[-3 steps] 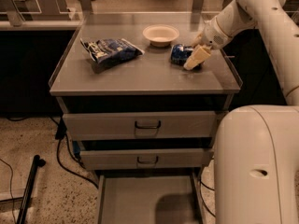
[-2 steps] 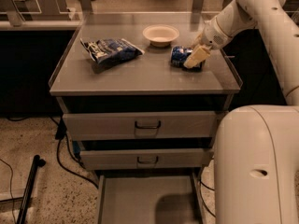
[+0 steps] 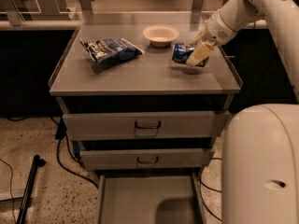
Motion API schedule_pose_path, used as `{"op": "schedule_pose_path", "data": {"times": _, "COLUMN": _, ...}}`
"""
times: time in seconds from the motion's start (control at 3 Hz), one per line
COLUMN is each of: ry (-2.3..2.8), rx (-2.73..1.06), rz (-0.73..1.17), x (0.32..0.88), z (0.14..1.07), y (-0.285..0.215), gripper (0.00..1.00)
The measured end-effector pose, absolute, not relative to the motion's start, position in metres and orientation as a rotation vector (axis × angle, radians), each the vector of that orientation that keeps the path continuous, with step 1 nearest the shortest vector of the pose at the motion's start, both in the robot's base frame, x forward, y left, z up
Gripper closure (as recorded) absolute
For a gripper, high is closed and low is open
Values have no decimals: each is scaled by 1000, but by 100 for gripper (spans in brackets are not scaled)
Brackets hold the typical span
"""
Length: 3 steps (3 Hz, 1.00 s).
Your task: Place pepsi can into bottom drawer
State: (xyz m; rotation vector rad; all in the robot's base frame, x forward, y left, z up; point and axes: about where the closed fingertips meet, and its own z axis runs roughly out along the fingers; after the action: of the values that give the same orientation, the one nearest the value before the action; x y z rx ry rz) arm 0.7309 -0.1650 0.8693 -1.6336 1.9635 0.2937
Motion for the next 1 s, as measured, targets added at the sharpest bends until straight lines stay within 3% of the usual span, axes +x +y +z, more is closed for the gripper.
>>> {"op": "schedule_pose_path", "data": {"times": 1.0, "ry": 1836, "rx": -1605, "rz": 172, "x": 596, "z": 950, "y": -184, "gripper": 100}}
